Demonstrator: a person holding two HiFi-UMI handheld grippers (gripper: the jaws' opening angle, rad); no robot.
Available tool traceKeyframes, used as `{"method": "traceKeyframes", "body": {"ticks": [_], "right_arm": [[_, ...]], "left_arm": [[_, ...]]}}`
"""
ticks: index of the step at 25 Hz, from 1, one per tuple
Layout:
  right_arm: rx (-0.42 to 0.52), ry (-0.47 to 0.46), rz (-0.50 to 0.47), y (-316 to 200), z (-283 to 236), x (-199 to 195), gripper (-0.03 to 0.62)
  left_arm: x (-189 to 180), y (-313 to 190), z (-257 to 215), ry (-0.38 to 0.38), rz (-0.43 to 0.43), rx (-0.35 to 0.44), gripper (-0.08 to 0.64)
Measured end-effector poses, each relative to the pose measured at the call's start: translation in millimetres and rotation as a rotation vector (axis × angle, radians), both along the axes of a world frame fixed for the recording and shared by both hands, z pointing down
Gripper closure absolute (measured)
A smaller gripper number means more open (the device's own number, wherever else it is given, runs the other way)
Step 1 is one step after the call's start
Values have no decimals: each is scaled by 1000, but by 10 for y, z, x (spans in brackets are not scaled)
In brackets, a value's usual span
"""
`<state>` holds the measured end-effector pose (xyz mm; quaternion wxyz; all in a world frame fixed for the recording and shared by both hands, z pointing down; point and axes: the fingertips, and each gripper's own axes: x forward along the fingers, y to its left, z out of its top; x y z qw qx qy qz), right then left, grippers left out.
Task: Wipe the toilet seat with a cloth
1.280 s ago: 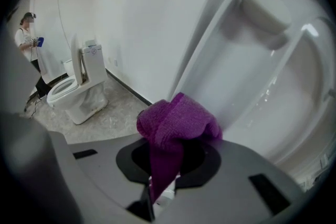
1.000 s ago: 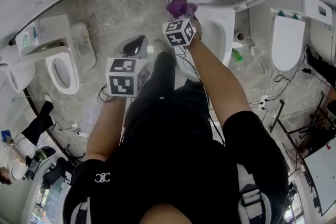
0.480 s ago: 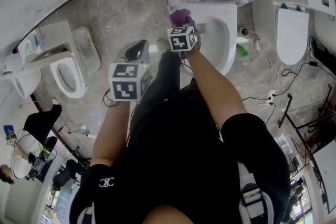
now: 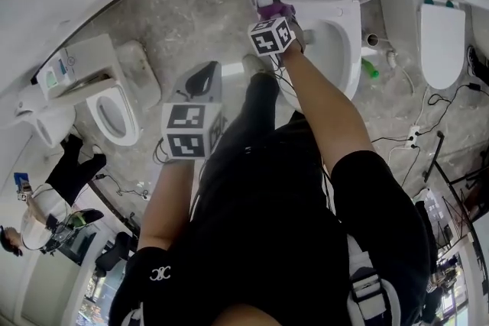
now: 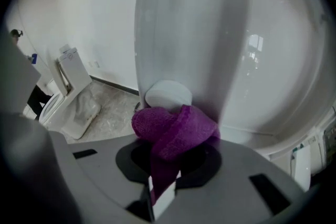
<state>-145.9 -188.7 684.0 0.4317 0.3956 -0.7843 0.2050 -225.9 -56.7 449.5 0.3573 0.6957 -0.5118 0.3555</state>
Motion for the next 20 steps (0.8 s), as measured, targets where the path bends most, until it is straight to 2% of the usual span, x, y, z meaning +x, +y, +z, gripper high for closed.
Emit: {"method": "traceKeyframes", "body": {"ticks": [5,11,14,20], "right_arm": [[-52,18,-46,6,205,-45,529],[-88,-36,27,-39,368,192,529],[-107,-56,42,-43,433,335,529],[-88,-81,52,-91,374,623,529]], "left_arm": [[20,63,131,-3,17,-36,554],[130,131,225,-23,5,-54,554],[262,238,233,-21,-13,-60,554],[655,306,208,-30,15,-57,554]]}}
